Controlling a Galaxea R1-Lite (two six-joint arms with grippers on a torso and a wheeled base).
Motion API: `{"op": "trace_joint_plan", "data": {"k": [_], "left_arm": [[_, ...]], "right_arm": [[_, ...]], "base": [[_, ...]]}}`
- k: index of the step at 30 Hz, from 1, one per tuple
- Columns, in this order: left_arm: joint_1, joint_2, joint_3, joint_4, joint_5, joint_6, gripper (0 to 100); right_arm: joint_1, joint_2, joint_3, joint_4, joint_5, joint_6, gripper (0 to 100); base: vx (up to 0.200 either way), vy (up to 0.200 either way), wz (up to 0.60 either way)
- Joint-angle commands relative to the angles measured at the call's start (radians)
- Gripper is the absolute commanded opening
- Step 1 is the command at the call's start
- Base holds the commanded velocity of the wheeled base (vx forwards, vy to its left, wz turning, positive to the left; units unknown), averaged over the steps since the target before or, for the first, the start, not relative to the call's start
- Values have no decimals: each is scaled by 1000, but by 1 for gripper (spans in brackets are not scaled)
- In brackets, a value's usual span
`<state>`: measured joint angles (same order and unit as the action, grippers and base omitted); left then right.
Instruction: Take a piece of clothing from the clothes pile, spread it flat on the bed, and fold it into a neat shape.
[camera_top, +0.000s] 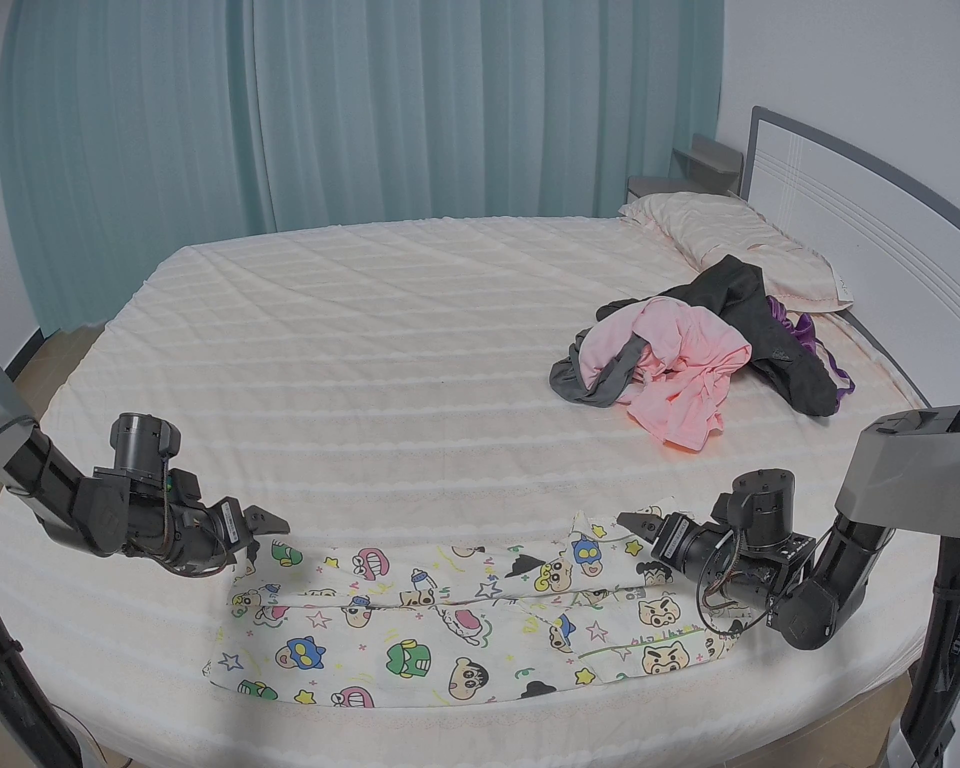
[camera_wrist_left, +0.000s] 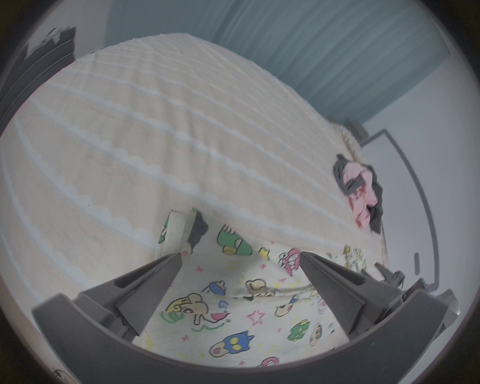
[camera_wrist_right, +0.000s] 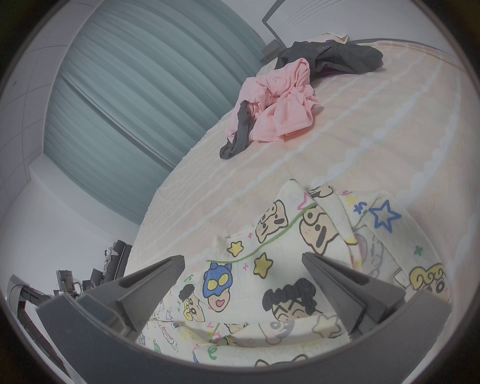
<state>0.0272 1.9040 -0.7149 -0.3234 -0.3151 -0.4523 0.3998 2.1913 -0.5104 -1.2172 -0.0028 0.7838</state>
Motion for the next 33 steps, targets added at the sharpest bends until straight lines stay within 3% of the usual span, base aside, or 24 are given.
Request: {"op": "trace_joint_plan", "data": {"k": [1,9,28,29,33], "left_arm": [[-12,69,-63,83,7,54,100],[-18,86,-54,99,30,116,100],[-29,99,-35,99,42,121,100],[-29,96,-34,101,42,119,0],[-27,93,-35,101,44,115,0]], "right_arm": [[8,4,18,-5,0,-12,100],[14,7,23,-5,0,-12,100],[14,15,24,-5,6,-11,100],[14,15,24,-7,6,-11,100],[14,15,24,-5,7,-11,100]], "base": [[0,0,0],[0,0,0],[0,0,0],[0,0,0],[0,0,0]]}}
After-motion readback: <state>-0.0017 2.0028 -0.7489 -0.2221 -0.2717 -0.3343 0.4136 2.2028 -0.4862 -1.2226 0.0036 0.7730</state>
